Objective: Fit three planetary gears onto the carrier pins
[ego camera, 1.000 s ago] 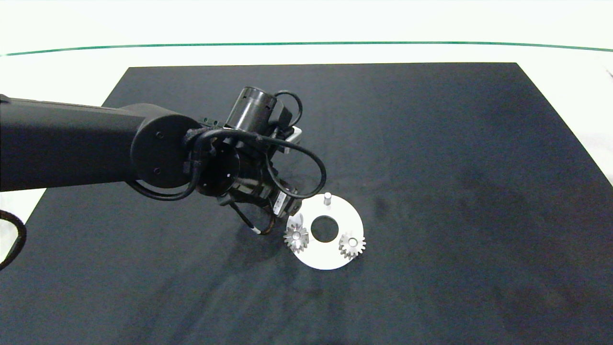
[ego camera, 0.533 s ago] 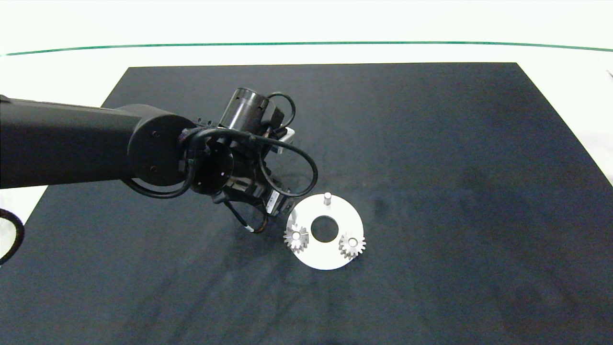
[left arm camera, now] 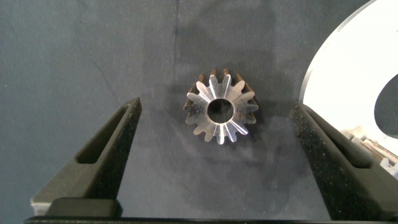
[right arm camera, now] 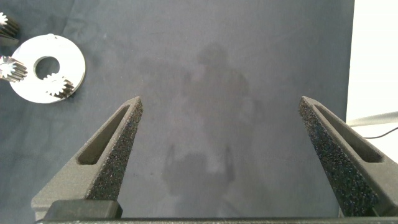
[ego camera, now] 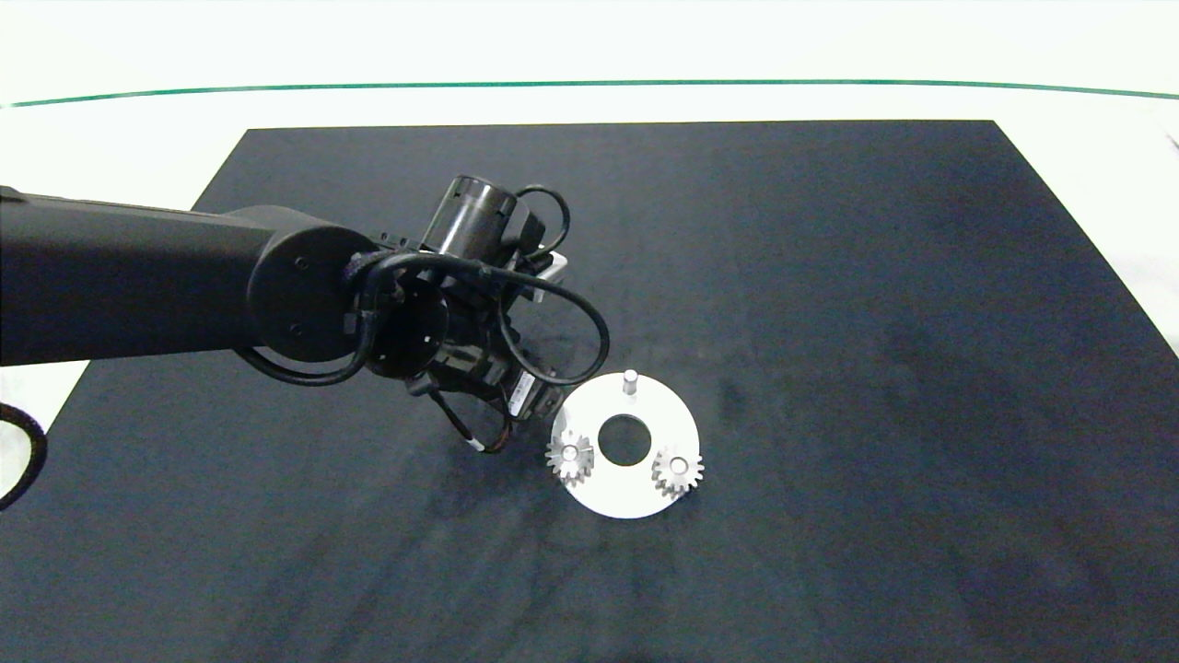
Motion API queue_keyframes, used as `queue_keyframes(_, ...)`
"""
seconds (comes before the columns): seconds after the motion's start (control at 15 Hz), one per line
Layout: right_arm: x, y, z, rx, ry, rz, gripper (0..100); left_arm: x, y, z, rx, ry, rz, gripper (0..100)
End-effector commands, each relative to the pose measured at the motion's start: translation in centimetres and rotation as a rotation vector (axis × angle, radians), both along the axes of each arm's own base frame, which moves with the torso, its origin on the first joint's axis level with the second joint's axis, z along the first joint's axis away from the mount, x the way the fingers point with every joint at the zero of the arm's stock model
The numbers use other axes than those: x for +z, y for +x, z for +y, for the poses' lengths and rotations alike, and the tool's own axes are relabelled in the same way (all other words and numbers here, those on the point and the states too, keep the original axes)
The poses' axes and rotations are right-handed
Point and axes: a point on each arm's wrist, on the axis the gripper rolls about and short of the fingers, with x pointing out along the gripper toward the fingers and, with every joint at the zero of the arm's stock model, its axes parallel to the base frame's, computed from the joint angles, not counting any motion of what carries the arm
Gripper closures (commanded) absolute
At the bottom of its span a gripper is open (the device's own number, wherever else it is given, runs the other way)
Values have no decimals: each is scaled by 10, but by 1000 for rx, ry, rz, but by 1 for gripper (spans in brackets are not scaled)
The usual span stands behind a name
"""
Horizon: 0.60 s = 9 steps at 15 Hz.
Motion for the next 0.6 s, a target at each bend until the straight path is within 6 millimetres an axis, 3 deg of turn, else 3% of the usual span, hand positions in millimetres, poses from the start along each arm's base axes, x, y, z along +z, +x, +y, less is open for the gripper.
queue_keyframes(0.07,0,0,0,-1,-2,2,0,-1,0,0,-2,6,4,8)
queue_keyframes(0.6,0,-1,-1,-2,-2,-1,0,-5,1,-2,-4,13,12,25)
